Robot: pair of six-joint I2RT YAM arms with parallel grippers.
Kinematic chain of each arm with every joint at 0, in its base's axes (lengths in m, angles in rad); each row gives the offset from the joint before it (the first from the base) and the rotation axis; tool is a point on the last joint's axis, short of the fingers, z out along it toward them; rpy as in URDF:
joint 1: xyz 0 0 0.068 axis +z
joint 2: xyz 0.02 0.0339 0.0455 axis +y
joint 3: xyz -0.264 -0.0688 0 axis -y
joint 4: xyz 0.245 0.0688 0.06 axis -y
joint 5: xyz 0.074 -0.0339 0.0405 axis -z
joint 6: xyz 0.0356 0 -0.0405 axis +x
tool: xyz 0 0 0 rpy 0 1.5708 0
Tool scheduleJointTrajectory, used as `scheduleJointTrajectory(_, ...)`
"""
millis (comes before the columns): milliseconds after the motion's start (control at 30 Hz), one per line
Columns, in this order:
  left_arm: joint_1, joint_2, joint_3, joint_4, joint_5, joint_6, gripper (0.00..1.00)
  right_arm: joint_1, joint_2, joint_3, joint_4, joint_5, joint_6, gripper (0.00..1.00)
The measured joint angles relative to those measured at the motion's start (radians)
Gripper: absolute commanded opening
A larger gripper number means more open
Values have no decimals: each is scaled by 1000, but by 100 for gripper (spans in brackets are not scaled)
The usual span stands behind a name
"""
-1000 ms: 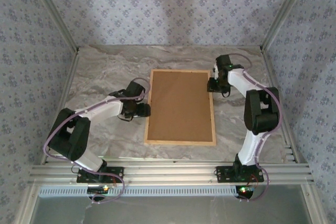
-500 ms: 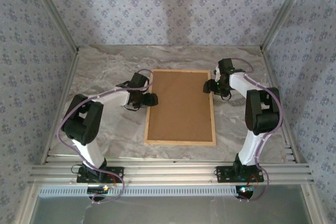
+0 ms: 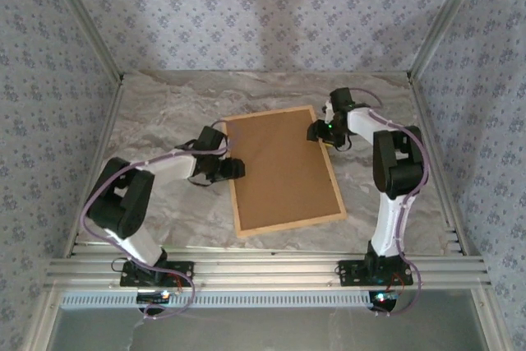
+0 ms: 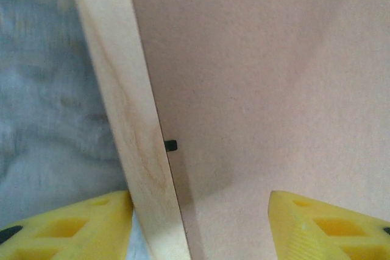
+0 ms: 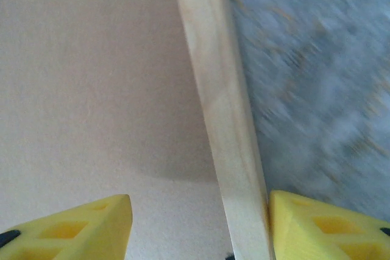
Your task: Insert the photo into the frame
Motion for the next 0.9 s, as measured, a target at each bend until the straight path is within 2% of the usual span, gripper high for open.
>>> scheduleJointTrajectory(233,-84,-185,-176,-48,84,-3,67,115,185,280,7,-60,4,63)
scheduleJointTrajectory(333,-99,-268,-201,-109,98,38,71,157,193,327,-39,-63,-14,64)
scheduleJointTrajectory(433,-63,-367,-184,-109,63,92,78,185,156,323,-104,-10,-51,67)
scheduleJointTrajectory(533,26,-408,-127,-80,-10,109,80,182,50,229,-135,85,-84,70)
scheduleJointTrajectory(633,126,-353,-49,-29,-63,110,81,160,-112,72,-146,174,-101,74)
scheduleJointTrajectory(733,195,-220,56,8,-94,120,82,133,-279,-98,-139,237,-97,78)
scheduleJointTrajectory(900,232,55,294,-8,-125,180,83,75,-502,-389,-129,259,-54,85)
